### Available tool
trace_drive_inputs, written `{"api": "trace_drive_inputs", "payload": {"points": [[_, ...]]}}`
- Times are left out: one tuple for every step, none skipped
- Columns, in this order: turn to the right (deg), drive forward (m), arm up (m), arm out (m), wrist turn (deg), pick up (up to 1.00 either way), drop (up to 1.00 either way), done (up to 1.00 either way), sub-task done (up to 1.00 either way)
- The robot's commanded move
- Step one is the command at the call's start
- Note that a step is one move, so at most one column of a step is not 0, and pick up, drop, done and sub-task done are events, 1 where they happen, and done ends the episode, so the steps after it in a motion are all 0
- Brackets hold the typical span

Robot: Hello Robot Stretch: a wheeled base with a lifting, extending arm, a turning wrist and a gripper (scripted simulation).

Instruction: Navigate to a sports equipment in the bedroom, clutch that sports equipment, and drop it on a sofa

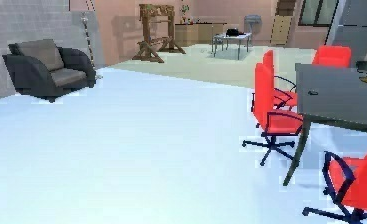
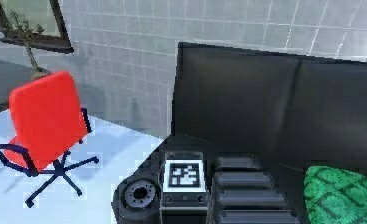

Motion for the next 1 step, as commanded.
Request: {"api": "trace_drive_inputs", "payload": {"points": [[-9.0, 0.0, 0.0, 0.0, 0.0, 0.0, 0.0, 0.0, 0.0]]}}
